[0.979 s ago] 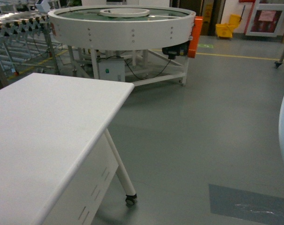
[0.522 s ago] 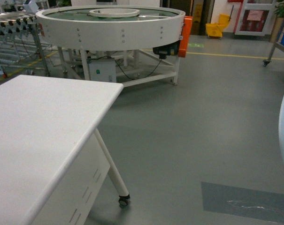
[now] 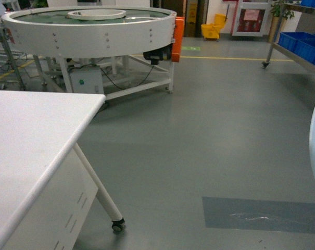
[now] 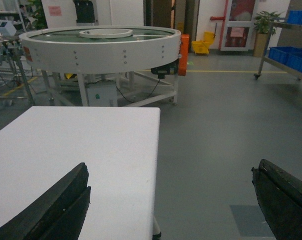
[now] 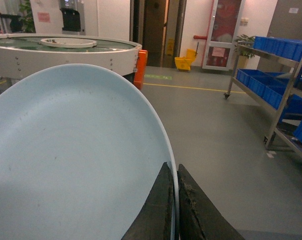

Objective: Place blue tray on left shelf second layer neatly

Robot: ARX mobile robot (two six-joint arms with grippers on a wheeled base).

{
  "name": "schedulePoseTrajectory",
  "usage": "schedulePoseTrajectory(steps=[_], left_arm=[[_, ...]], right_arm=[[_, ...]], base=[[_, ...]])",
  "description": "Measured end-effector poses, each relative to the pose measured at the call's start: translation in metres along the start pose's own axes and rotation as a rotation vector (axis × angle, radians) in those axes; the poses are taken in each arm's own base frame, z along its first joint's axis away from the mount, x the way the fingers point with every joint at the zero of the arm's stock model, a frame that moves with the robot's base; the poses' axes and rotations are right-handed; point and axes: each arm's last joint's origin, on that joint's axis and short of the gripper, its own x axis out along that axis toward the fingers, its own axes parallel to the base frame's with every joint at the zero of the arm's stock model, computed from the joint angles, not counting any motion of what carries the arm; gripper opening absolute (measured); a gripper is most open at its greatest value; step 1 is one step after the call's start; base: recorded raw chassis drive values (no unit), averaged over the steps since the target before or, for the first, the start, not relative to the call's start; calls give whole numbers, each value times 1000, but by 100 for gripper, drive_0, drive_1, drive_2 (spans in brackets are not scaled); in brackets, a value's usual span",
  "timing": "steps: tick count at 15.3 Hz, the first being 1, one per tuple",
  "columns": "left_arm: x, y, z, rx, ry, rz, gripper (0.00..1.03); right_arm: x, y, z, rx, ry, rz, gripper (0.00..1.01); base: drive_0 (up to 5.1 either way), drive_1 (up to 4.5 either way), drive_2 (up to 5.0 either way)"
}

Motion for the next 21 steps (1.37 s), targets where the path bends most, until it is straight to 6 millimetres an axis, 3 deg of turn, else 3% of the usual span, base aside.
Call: schedulePoseTrajectory(steps=[21], left_arm=[[0,0,0,0,2,3,98]], right_arm=[[0,0,0,0,4,1,2]], base=[[-150,238,-537]])
